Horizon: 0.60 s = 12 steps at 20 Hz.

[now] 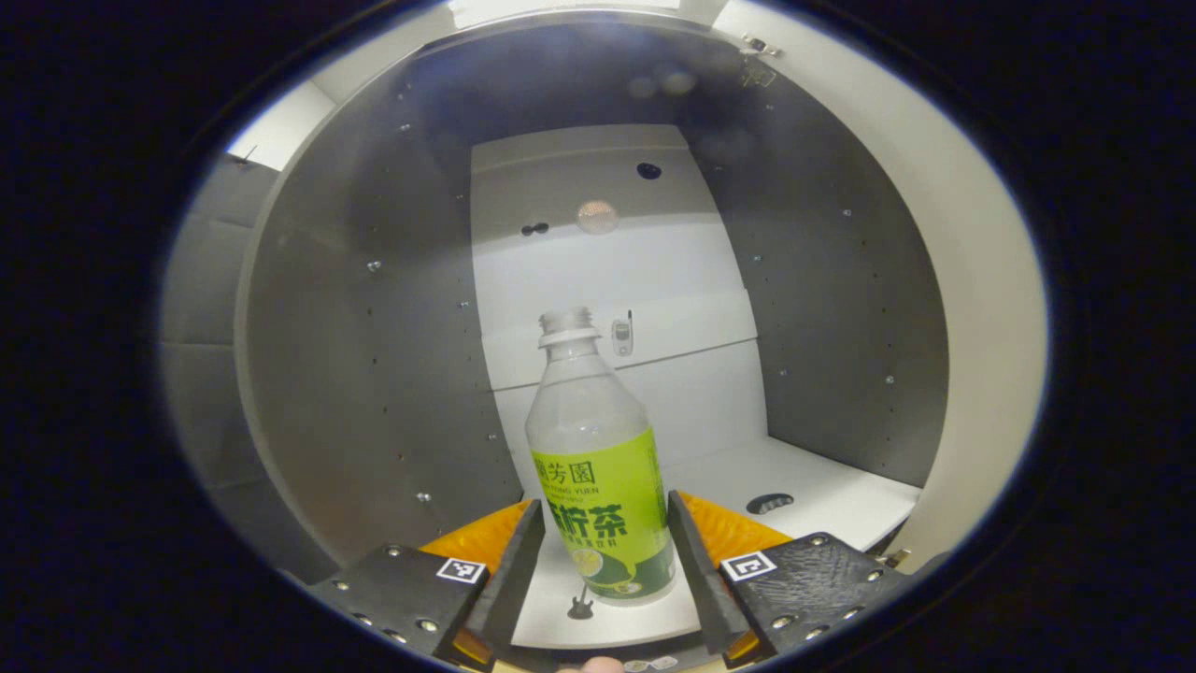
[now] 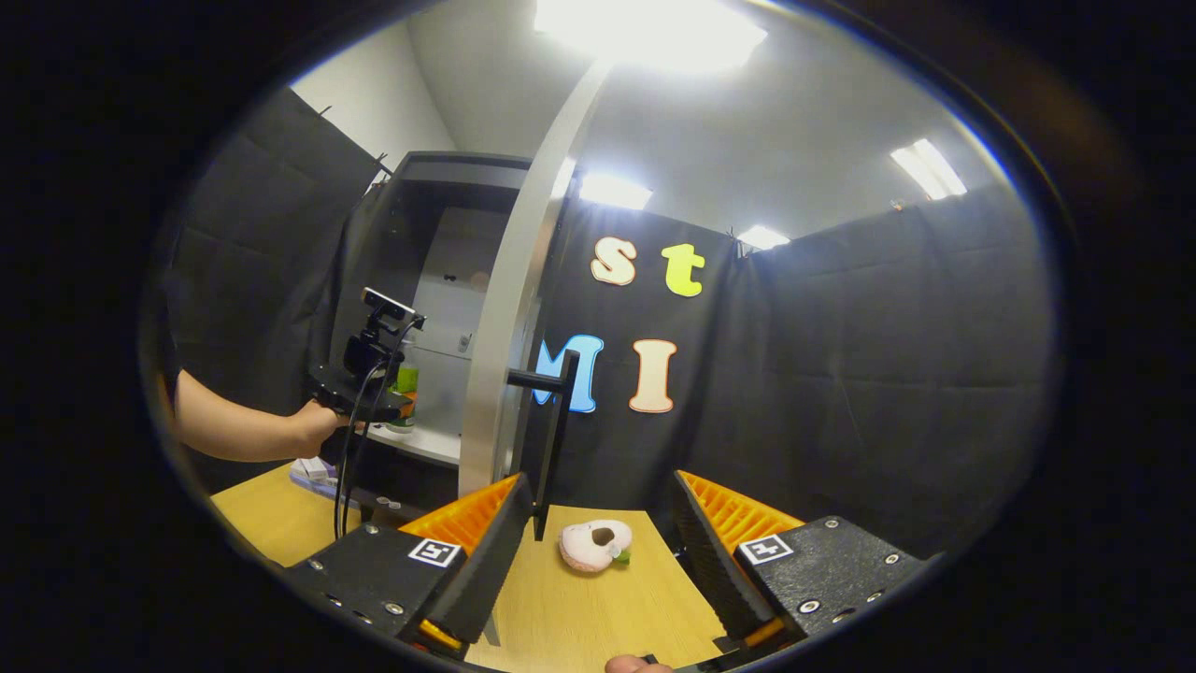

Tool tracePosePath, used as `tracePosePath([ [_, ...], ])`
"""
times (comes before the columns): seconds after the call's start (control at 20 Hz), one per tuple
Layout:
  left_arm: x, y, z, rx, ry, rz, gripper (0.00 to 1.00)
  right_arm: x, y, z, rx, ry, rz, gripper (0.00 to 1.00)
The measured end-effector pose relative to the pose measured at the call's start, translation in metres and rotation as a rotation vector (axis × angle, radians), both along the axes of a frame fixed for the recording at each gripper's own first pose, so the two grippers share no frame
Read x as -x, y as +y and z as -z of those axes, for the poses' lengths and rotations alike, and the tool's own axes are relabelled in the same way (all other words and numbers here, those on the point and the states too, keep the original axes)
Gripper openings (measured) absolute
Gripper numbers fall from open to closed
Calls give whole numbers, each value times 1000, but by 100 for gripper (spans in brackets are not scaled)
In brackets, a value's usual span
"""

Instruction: Open the cabinet door with the right hand, grasp the bottle in the cabinet with the left hand and place it on the coaster, then close the cabinet door with the right hand.

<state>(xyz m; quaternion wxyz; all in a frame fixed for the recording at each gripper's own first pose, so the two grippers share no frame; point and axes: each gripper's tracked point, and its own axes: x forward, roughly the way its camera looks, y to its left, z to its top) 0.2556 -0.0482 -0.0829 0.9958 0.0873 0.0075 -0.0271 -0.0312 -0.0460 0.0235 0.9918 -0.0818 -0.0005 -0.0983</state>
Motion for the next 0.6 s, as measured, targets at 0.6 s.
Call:
tracePosePath([
  [0.6, 3, 3, -14, 21, -11, -13, 70, 4, -1, 2, 4, 1, 0, 94],
])
